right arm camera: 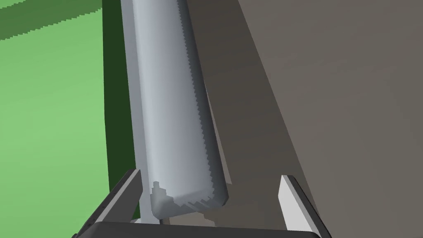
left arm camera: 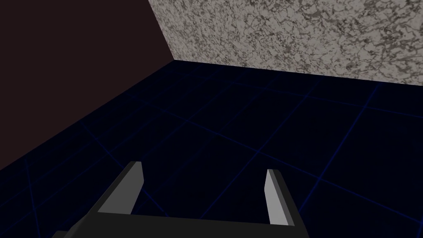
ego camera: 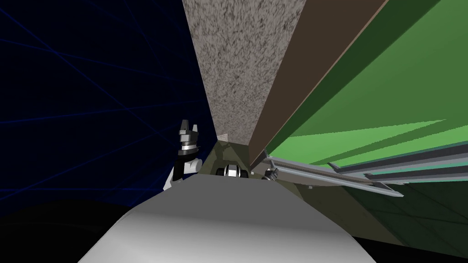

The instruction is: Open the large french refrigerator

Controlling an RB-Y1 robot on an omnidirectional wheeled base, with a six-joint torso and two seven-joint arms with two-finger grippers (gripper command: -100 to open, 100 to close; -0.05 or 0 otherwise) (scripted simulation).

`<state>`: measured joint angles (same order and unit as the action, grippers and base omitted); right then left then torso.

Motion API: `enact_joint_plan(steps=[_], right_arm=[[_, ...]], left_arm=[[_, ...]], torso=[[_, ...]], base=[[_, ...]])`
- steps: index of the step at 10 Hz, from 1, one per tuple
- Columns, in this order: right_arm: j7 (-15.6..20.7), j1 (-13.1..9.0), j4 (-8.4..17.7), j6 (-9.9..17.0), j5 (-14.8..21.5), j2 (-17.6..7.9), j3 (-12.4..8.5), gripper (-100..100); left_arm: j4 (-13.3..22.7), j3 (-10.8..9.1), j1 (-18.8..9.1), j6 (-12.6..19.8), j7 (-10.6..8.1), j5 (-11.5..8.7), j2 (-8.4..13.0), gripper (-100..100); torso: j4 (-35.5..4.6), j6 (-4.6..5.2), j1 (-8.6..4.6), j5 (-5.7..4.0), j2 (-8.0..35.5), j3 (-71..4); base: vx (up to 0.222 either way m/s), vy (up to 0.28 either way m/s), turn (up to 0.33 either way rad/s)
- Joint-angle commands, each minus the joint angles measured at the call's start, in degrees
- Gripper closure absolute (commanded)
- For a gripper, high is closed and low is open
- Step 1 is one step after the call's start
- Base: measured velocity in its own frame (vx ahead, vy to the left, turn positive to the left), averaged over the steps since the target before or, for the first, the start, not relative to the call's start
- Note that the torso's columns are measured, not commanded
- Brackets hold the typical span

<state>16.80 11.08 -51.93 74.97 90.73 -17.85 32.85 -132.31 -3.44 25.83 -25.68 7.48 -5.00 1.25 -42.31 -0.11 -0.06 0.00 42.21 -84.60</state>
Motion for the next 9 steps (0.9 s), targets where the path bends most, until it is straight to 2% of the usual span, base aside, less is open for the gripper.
enact_joint_plan(steps=[1,2,4,8,9], right_arm=[[0.19,0.24,-1.01,-0.51,0.12,-0.78,0.23,-100],[0.0,0.0,0.0,0.0,0.0,0.0,0.0,100],[0.49,0.37,-1.36,-0.05,0.0,-1.16,-0.26,100],[1.8,1.32,-3.86,-1.22,-0.23,-1.93,-0.05,100],[1.58,1.0,-3.44,-0.57,-0.09,-2.0,-0.28,100]], left_arm=[[0.0,-0.01,0.02,0.0,0.0,0.0,0.01,0],[0.0,0.0,0.0,0.0,0.0,0.0,0.0,0],[0.0,0.0,-0.01,0.0,0.0,0.0,0.0,0],[0.01,0.01,-0.03,0.01,0.0,0.0,0.0,0],[0.01,0.01,-0.03,0.01,0.0,0.0,0.0,0]], torso=[[0.04,0.09,-0.15,-0.04,-0.1,-0.05],[0.03,0.06,-0.01,-0.04,0.05,0.01],[0.2,-0.08,-0.09,-0.44,-0.07,0.09],[0.17,0.11,-0.17,-0.35,0.1,0.13],[0.16,0.05,-0.15,-0.34,0.01,0.07]], base=[[0.047,-0.018,-0.055],[-0.036,0.008,0.176],[-0.061,-0.001,-0.014],[-0.182,0.031,-0.046],[-0.101,0.018,-0.023]])
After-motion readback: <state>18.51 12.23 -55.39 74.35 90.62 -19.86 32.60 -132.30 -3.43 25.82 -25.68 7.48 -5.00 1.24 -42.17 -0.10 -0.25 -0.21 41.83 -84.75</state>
